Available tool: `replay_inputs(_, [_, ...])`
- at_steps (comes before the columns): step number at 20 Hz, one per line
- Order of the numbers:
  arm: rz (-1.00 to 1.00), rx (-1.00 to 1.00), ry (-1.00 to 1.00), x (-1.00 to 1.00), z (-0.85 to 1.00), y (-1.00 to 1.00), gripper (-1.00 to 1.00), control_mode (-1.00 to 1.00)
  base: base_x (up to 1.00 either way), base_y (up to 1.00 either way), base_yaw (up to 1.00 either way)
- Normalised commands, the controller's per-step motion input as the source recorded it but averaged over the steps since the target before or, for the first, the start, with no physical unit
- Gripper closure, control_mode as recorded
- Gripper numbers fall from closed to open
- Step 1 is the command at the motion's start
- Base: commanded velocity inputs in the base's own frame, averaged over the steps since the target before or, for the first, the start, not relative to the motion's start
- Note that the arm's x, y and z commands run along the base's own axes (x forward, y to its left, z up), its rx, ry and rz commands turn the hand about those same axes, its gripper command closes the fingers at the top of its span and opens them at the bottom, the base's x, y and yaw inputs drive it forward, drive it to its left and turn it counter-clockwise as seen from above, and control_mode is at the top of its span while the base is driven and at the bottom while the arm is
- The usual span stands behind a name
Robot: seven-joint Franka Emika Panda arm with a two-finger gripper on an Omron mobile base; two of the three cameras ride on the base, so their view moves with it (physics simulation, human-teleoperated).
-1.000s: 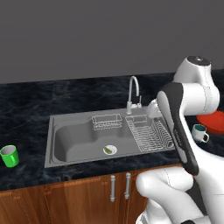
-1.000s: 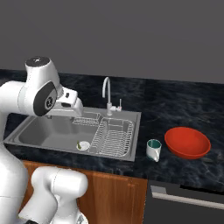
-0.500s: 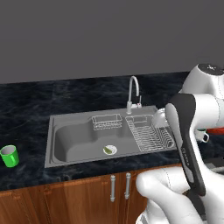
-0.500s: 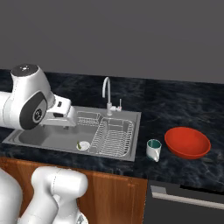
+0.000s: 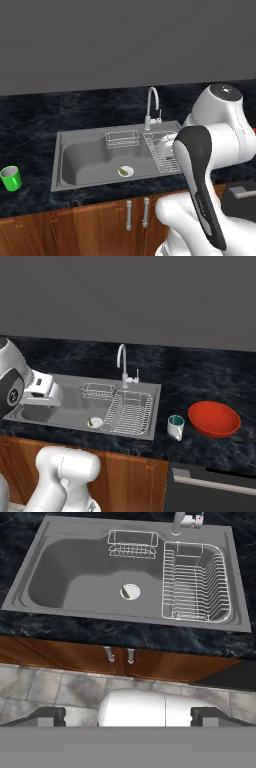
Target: Clear the mugs and bowl far away from the sink.
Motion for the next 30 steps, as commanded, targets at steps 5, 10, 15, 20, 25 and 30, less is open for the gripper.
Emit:
replay_inputs(5, [0.00, 0.00, 0.01, -0.01, 0.00, 0.82, -1.00, -1.00, 0.00, 0.00, 0.00])
replay_inputs(10, [0.00, 0.00, 0.05, 0.00, 0.03, 0.32, -1.00, -1.00, 0.00, 0.00, 0.00])
replay_inputs(15, [0.00, 0.00, 0.07, 0.00, 0.01, 0.30, -1.00, 1.00, -0.02, 0.11, 0.01])
replay_inputs(20, [0.00, 0.00, 0.00, 0.00, 0.00, 0.00, -1.00, 1.00, -0.16, 0.95, 0.02])
replay_inputs(25, [0.00, 0.00, 0.00, 0.00, 0.00, 0.00, -1.00, 1.00, 0.00, 0.98, 0.00])
replay_inputs(30, [0.00, 0.00, 0.00, 0.00, 0.00, 0.00, -1.00, 1.00, 0.05, 0.21, 0.13])
